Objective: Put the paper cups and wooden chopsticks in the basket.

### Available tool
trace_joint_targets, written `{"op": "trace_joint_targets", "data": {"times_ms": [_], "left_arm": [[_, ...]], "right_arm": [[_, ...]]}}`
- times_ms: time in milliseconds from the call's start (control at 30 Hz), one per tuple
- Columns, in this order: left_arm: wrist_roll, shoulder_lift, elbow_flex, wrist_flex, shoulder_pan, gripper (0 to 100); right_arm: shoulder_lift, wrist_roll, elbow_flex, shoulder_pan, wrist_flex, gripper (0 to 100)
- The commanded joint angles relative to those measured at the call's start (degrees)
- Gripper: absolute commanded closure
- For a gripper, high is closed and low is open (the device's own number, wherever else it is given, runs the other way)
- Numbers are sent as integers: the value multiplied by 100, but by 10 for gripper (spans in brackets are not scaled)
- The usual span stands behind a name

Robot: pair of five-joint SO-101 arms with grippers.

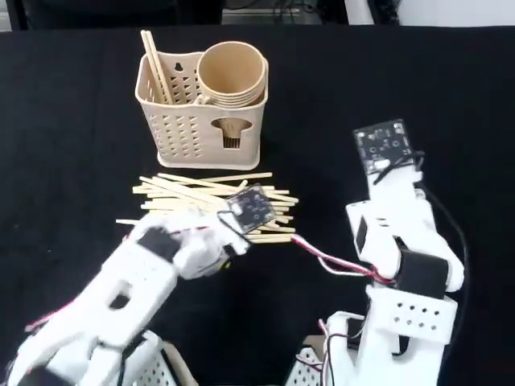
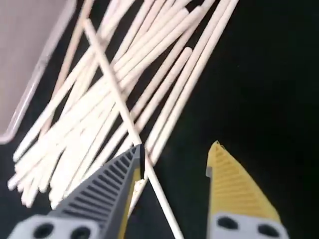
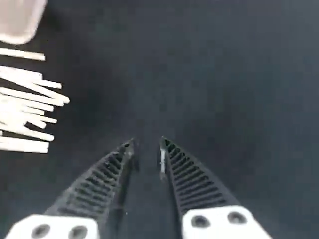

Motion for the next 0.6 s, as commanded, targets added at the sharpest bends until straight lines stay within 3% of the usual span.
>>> {"op": "trace_joint_targets", "data": {"times_ms": [0, 200, 433, 567], "left_arm": [[-44, 1178, -1059, -211, -207, 780], [-26, 2857, -1912, -431, -189, 787], [-88, 2998, -1886, -686, -479, 848], [-501, 3024, -1657, -668, -365, 902]], "right_arm": [[31, -229, 321, 105, -484, 917], [4, -316, 725, 114, -826, 917], [-4, -316, 752, 105, -826, 917], [-4, -316, 752, 105, -818, 917]]}}
